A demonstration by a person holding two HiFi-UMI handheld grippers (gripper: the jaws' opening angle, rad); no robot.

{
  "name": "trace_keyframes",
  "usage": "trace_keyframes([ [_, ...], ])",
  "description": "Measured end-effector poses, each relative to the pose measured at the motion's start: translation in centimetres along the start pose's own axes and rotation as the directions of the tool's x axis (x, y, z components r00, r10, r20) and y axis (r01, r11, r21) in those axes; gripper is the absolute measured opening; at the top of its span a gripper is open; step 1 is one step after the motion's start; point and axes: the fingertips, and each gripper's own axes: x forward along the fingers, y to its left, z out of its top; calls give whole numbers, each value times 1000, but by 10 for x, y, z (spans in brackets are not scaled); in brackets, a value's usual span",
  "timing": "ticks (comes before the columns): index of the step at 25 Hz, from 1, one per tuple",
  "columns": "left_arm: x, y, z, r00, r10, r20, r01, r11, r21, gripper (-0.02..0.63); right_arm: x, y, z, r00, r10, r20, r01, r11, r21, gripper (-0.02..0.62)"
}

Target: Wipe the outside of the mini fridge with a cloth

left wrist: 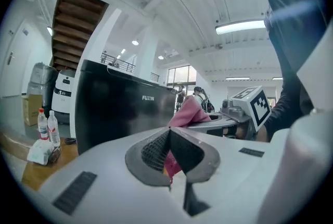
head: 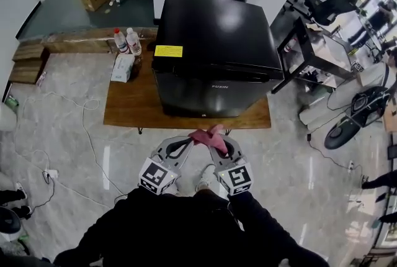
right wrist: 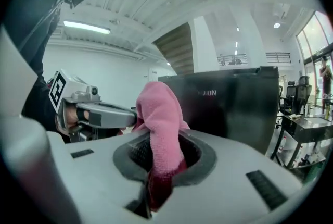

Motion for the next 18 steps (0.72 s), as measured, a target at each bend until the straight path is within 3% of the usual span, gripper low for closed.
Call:
trace_keyframes([
  [7,-28,-23,35,996,-87,15,87,996,-22,6,-39,26,53,991,35,131,-39,999,31,63],
  [13,-1,-35,57,995,-64,73,64,998,-1,6,-67,-13,63,982,13,186,-14,1000,6,63],
  [18,50,-60,72,995,-49,89,50,999,-6,6,-98,-63,65,980,38,195,-29,998,-49,63],
])
